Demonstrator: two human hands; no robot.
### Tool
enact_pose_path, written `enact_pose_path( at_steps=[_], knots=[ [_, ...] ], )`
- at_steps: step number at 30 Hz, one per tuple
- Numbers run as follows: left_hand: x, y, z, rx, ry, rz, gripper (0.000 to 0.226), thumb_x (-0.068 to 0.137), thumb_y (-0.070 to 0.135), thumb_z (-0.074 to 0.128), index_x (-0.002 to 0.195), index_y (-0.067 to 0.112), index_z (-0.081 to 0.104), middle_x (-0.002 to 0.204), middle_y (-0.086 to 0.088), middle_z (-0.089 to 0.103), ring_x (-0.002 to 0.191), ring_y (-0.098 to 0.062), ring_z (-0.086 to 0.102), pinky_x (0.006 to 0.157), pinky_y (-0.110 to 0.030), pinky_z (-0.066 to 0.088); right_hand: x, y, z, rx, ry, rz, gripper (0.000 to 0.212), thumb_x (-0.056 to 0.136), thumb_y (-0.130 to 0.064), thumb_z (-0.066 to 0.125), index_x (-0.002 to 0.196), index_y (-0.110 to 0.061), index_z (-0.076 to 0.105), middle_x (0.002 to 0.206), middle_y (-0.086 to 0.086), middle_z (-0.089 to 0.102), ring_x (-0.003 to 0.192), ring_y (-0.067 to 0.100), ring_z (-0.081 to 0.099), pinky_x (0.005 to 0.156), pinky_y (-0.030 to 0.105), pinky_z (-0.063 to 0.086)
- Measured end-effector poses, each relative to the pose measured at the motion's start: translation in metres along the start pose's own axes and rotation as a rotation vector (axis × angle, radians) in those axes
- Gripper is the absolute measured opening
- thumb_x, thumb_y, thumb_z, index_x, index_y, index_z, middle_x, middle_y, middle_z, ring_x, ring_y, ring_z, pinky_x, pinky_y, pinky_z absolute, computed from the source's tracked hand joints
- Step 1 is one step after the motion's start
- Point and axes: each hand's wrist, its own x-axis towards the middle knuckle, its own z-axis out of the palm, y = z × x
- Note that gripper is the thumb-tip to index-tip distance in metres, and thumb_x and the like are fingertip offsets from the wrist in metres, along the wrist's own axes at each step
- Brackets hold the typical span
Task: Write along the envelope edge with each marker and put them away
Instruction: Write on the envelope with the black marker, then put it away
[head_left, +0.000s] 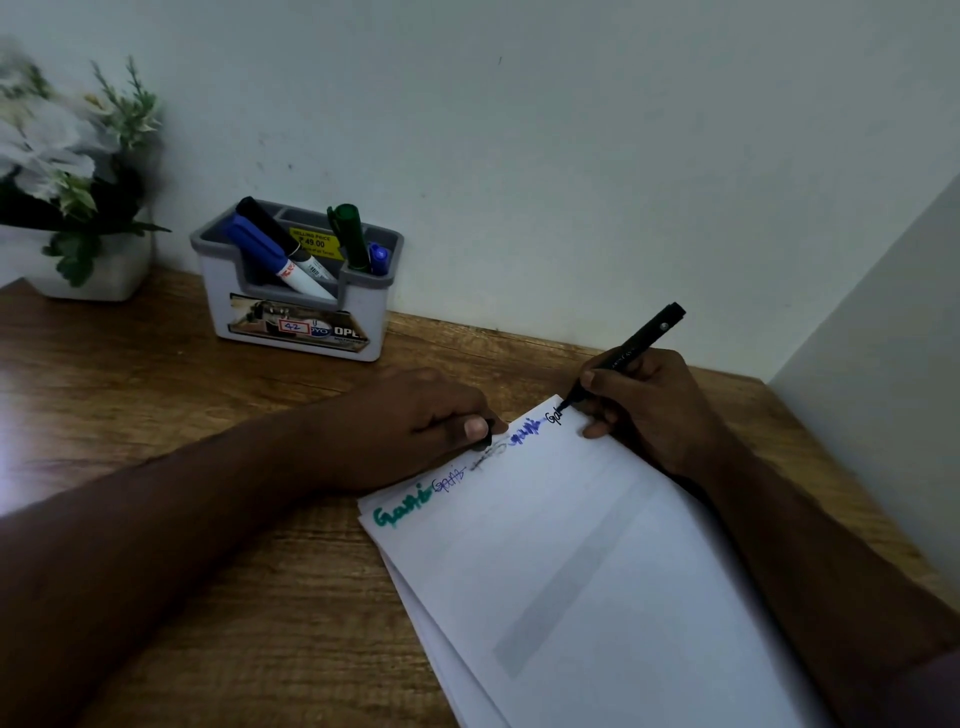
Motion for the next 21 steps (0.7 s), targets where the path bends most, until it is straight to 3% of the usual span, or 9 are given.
enact_pose_path(
  at_steps=[9, 13, 15, 18, 21],
  knots=[
    [0.0, 0.0002, -0.0005, -0.004, 0.001, -0.001, 0.033, 0.099, 0.036, 0.035, 0.117, 0.026, 0.061, 0.111, 0.006, 0.064, 0.103, -0.007, 0.051, 0.089, -0.027, 0.036, 0.0001, 0.0002, -0.0005, 0.039, 0.073, 0.027, 0.013, 0.085, 0.005, 0.062, 0.073, 0.006, 0.067, 0.064, 0.022, 0.061, 0.054, 0.027, 0.054, 0.049, 0.031, 0.056],
    [0.0012, -0.0011, 0.0005, -0.01, 0.012, 0.008, 0.033, 0.099, 0.036, 0.035, 0.115, 0.024, 0.061, 0.107, 0.005, 0.063, 0.095, 0.001, 0.044, 0.08, -0.004, 0.027, 0.0006, 0.0012, -0.0002, 0.015, 0.05, 0.022, 0.015, 0.086, 0.001, 0.063, 0.074, 0.0, 0.071, 0.061, 0.017, 0.064, 0.052, 0.022, 0.056, 0.051, 0.031, 0.056],
    [0.0008, -0.0015, 0.0002, -0.008, 0.011, 0.007, 0.033, 0.099, 0.037, 0.035, 0.115, 0.024, 0.061, 0.107, 0.006, 0.064, 0.096, 0.0, 0.046, 0.08, -0.008, 0.03, 0.0003, 0.0007, 0.0, 0.018, 0.052, 0.023, 0.016, 0.086, 0.001, 0.063, 0.072, -0.001, 0.071, 0.06, 0.015, 0.064, 0.051, 0.021, 0.057, 0.05, 0.031, 0.056],
    [-0.0002, -0.0006, -0.0003, -0.012, 0.003, 0.003, 0.033, 0.098, 0.037, 0.035, 0.113, 0.025, 0.061, 0.106, 0.007, 0.064, 0.098, -0.005, 0.05, 0.086, -0.028, 0.037, 0.0001, 0.0, 0.0, 0.038, 0.096, 0.014, 0.016, 0.086, 0.004, 0.062, 0.071, 0.001, 0.069, 0.061, 0.021, 0.061, 0.048, 0.02, 0.058, 0.048, 0.03, 0.056],
    [-0.0005, -0.0008, -0.0002, -0.007, 0.001, -0.003, 0.032, 0.099, 0.038, 0.034, 0.113, 0.027, 0.061, 0.106, 0.008, 0.063, 0.099, -0.005, 0.05, 0.086, -0.03, 0.038, -0.0014, -0.0007, 0.0016, -0.018, 0.05, -0.016, 0.016, 0.087, 0.002, 0.063, 0.073, -0.001, 0.071, 0.06, 0.017, 0.063, 0.047, 0.016, 0.056, 0.047, 0.027, 0.055]
  ],
)
